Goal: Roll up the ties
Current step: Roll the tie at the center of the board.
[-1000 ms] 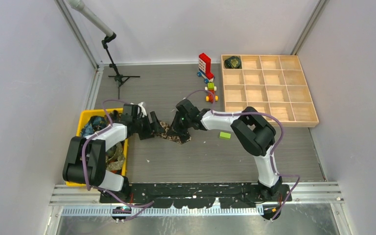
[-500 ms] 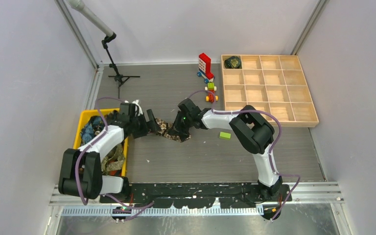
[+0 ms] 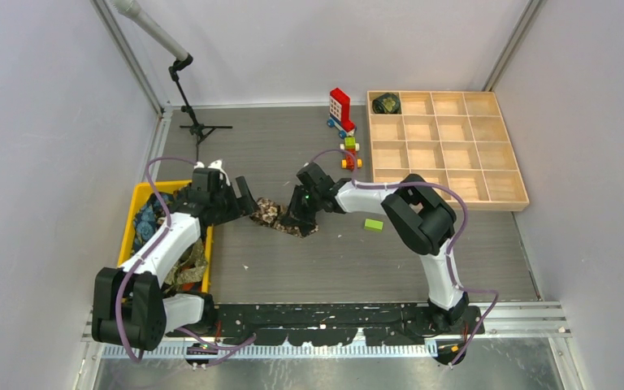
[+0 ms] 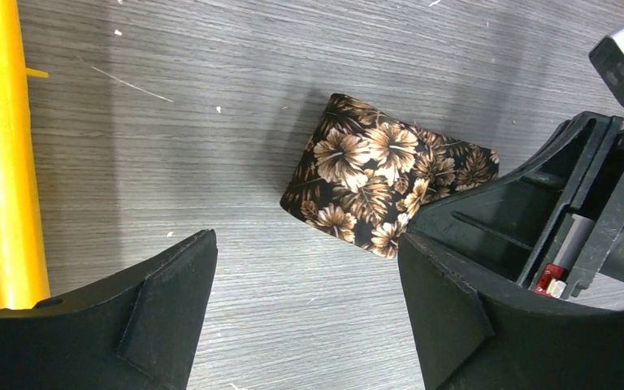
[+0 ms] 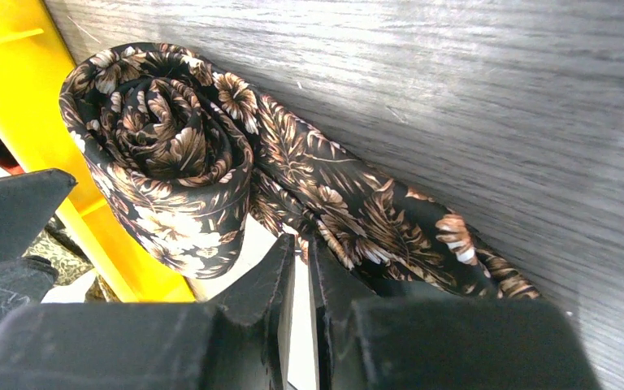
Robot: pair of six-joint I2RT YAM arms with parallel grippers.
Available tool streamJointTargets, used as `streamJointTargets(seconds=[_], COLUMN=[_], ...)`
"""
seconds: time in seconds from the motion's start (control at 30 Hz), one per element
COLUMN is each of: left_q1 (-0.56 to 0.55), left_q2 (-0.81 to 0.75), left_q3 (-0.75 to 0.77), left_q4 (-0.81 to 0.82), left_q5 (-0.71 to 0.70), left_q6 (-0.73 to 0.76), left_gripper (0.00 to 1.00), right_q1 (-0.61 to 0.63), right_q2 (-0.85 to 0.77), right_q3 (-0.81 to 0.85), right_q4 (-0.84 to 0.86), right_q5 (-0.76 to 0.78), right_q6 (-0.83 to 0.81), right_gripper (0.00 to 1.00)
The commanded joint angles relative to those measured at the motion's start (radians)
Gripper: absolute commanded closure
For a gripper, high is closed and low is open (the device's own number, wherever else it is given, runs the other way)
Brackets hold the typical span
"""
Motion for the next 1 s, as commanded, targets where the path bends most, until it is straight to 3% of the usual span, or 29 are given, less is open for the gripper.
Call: streamJointTargets(seconds=[0.0, 0.43, 0.73, 0.97], left_q1=[0.004, 0.004, 0.004, 0.004], left_q2=[-0.012, -0.023, -0.023, 0.012], left_q3=[0.024, -0.004, -0.068, -0.088], left_q4=[-0.010, 0.016, 0.173, 0.276], left_q5=[-0.018, 0.037, 0.199, 0.279], left_q6=[0.022, 0.016, -0.004, -0.033], left_gripper=[0.17, 0.17, 0.17, 0.17], right_q1=[-0.032, -0.150, -0.154, -0.153], right_q2=[-0.025, -0.078, -0.133, -0.198], right_q3=[-0.006, -0.003, 0.101, 0.121], right_q4=[-0.105, -0.345, -0.420, -0.385], right_q5=[-0.015, -0.021, -0.101, -0.150], right_q6=[-0.092, -0.312, -0.374, -0.359], right_gripper=[0.83, 0.82, 0.65, 0.62])
